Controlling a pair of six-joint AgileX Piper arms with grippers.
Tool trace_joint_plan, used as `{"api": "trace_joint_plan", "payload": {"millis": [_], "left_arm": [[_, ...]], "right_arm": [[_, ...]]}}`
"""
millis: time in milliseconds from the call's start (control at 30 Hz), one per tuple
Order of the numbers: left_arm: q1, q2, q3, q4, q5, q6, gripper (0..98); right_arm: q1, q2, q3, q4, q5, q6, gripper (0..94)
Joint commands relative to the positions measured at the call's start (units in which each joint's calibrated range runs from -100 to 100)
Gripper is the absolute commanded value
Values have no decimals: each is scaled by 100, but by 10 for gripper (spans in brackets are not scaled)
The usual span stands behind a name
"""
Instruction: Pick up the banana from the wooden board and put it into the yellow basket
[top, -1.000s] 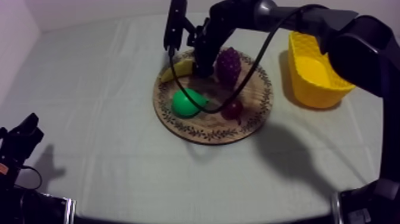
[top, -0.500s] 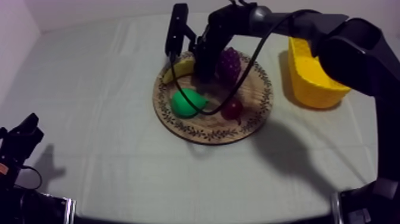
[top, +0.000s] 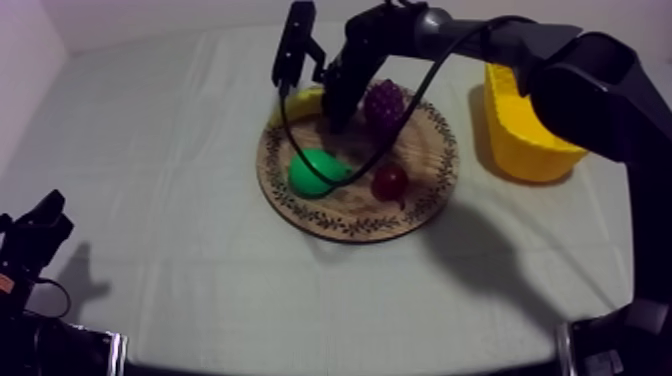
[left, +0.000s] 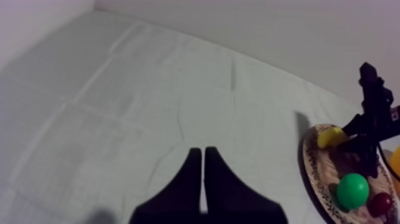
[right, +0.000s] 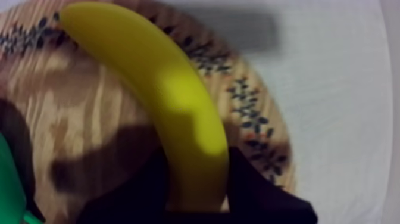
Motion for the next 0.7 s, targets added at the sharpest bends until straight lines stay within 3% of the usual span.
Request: {"api": "trace_joint_plan", "payload": {"millis": [0, 367, 667], "left_arm": [[0, -1, 3, -2, 0, 2, 1], [0, -1, 3, -2, 0, 2, 1], [0, -1, 3, -2, 0, 2, 1]], "right_arm": [[10, -76, -93, 5, 42, -24, 196], [197, -1211, -654, 102, 589, -178, 194], [959, -2608, -61, 354, 750, -449, 194]]}}
